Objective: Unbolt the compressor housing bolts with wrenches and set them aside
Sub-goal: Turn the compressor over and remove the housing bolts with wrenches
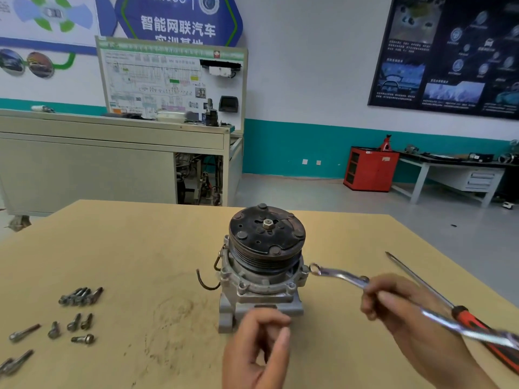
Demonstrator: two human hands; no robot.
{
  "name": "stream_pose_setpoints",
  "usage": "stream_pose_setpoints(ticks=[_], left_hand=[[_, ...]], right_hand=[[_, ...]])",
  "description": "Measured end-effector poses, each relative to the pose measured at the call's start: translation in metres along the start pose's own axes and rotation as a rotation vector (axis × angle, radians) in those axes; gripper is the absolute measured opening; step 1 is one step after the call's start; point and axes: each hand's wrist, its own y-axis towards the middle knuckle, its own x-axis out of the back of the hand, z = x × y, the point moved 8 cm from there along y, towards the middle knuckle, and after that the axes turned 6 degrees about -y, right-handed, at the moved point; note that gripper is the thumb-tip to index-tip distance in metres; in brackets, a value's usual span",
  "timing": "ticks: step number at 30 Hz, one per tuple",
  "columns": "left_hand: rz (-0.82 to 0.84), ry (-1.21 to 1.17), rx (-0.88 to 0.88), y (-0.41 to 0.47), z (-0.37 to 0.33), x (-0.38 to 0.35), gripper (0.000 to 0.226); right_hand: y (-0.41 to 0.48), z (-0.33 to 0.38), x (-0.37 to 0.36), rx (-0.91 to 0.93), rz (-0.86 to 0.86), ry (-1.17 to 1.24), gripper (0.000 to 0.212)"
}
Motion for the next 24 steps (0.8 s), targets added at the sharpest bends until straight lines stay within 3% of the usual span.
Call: stream_pose_setpoints(ticks=[1,3,6,8,10,11,13,14,15,17,19,21,24], left_hand=[[0.035,-0.102,0.170,-0.006,0.009,-0.013,0.025],[0.124,-0.253,0.456,-0.018,0.023,-0.040,0.042],[0.217,-0.346,0.604,-0.024,0.022,-0.057,0.040],[0.198,-0.343,0.655,-0.021,0.023,-0.058,0.031],[0.222,-0.317,0.659,-0.017,0.021,-0.053,0.025],[0.249,-0.287,0.646,-0.014,0.020,-0.051,0.023],[0.323,-0.197,0.585,-0.009,0.016,-0.048,0.018],[0.359,-0.133,0.527,-0.005,0.014,-0.047,0.015],[0.389,-0.059,0.435,-0.001,0.009,-0.047,0.013],[0.387,0.086,0.166,0.006,-0.003,-0.038,0.028],[0.240,0.156,-0.110,0.012,-0.015,-0.015,0.041],[-0.008,0.129,-0.268,0.018,-0.018,0.017,0.048],[-0.216,0.157,-0.288,0.035,0.000,0.050,0.068]], right_hand=[[-0.022,-0.002,-0.010,-0.039,0.021,-0.084,0.043],[-0.050,0.000,-0.035,-0.091,0.105,-0.190,0.021],[-0.063,-0.013,-0.040,-0.263,0.183,-0.415,0.047],[-0.064,-0.023,-0.040,-0.379,0.322,-0.447,0.038],[-0.061,-0.030,-0.043,-0.392,0.348,-0.349,0.024],[-0.060,-0.033,-0.049,-0.436,0.359,-0.287,0.021],[-0.060,-0.031,-0.055,-0.561,0.432,-0.244,0.061],[-0.059,-0.029,-0.056,-0.566,0.437,-0.251,0.071],[-0.052,-0.029,-0.058,-0.524,0.415,-0.284,0.067],[-0.040,-0.019,-0.064,-0.390,0.371,-0.373,0.038],[-0.024,-0.008,-0.056,-0.333,0.288,-0.383,0.008],[-0.010,-0.001,-0.039,-0.400,0.164,-0.331,0.014],[0.008,0.001,-0.026,-0.466,0.095,-0.349,0.027]])
